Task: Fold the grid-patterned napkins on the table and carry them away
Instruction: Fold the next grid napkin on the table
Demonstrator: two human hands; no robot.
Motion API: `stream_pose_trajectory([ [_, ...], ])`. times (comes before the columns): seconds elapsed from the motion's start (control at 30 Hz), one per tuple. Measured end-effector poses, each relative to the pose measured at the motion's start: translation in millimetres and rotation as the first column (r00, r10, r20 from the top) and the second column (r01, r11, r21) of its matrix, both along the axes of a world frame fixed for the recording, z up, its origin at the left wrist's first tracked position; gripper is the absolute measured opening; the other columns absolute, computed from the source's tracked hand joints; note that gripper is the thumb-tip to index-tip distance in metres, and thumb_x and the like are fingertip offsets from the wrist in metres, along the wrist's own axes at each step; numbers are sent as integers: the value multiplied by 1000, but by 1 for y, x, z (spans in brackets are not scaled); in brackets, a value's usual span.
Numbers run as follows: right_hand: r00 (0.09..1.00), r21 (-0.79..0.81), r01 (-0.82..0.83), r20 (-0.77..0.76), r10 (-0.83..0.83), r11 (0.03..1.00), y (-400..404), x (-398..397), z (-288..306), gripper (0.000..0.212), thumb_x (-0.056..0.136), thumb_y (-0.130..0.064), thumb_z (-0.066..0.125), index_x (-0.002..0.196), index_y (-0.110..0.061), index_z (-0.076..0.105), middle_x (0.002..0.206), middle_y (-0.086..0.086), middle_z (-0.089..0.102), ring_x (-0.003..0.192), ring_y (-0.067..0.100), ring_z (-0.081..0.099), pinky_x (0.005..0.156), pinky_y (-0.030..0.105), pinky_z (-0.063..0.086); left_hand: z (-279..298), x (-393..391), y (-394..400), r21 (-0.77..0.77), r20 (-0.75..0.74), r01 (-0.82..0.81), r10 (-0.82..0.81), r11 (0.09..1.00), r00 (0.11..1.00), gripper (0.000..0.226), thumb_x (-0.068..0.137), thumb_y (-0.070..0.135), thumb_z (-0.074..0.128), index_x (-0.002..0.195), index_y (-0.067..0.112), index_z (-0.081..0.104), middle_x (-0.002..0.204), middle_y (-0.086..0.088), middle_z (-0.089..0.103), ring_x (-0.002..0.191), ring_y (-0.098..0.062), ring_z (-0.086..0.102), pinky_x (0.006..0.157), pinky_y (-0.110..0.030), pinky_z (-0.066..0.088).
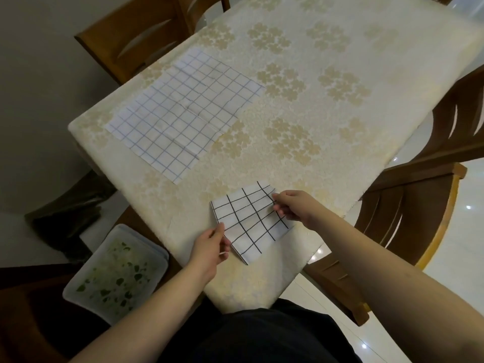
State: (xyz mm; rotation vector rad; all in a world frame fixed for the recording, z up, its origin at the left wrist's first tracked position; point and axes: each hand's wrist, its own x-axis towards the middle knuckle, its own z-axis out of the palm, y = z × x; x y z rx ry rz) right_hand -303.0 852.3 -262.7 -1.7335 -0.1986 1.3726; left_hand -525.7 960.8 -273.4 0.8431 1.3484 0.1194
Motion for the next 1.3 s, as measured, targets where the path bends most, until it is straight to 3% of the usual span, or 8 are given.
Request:
stream_pose_trajectory([
  [0.2,987,123,153,32,-158,981,2,3,27,30,94,-31,62,101,-2,66,98,9,73,85,18,72,83,33,58,41,32,41,93,109,-1,-10,996,994,24,98,32,56,97,9,61,77,-6,73,62,-15,68,53,-29,56],
  [0.4,947,203,275,111,-302,940,1,-21,55,23,91,-29,67,73,-16,62,86,1,72,92,19,72,83,32,58,58,39,71,228,217,-21,-30,974,976,16,97,21,60,97,6,60,99,-9,66,92,-19,68,76,-37,60],
  [0.5,928,119,338,123,-352,933,-10,-51,38,21,91,-23,68,74,-14,58,83,5,69,87,19,69,83,35,56,35,27,74,258,199,32,-86,965,976,9,93,12,64,93,3,60,95,-11,66,89,-20,67,75,-25,58],
  [0.63,929,-85,351,152,-336,932,-35,-100,-6,12,89,-17,70,84,-13,60,86,11,68,77,19,66,74,35,54,-13,2,68,234,59,197,-216,952,975,19,85,-2,69,85,11,55,91,-12,62,87,-25,62,82,-34,55],
  [0.8,889,-261,381,369,-273,887,-52,-140,-31,33,90,-31,66,118,-17,54,89,5,69,75,16,67,68,30,55,-40,-19,64,181,2,334,-340,925,941,32,86,-7,66,110,8,50,103,-9,59,88,-19,61,74,-32,55],
  [0.9,824,-262,365,537,-179,893,-47,-150,-31,32,95,-33,57,123,-19,52,86,-5,61,74,9,60,62,27,48,-41,-16,69,178,-24,340,-341,923,940,25,89,12,70,108,9,55,100,-6,61,89,-19,63,70,-32,57],
  [1.07,535,-296,152,827,173,943,-28,-153,-47,47,94,-34,55,138,-18,49,132,5,55,121,25,51,100,40,41,-46,-7,79,185,-120,424,-408,886,905,4,91,16,67,89,14,64,99,-13,69,88,-27,68,61,-32,56],
  [1.3,263,-451,-231,824,502,862,10,-148,-71,62,101,-46,32,155,-20,18,162,1,16,150,20,13,119,37,1,-50,-5,78,211,-179,465,-434,860,883,3,90,11,68,88,11,66,95,-15,69,83,-26,67,55,-29,54],
])
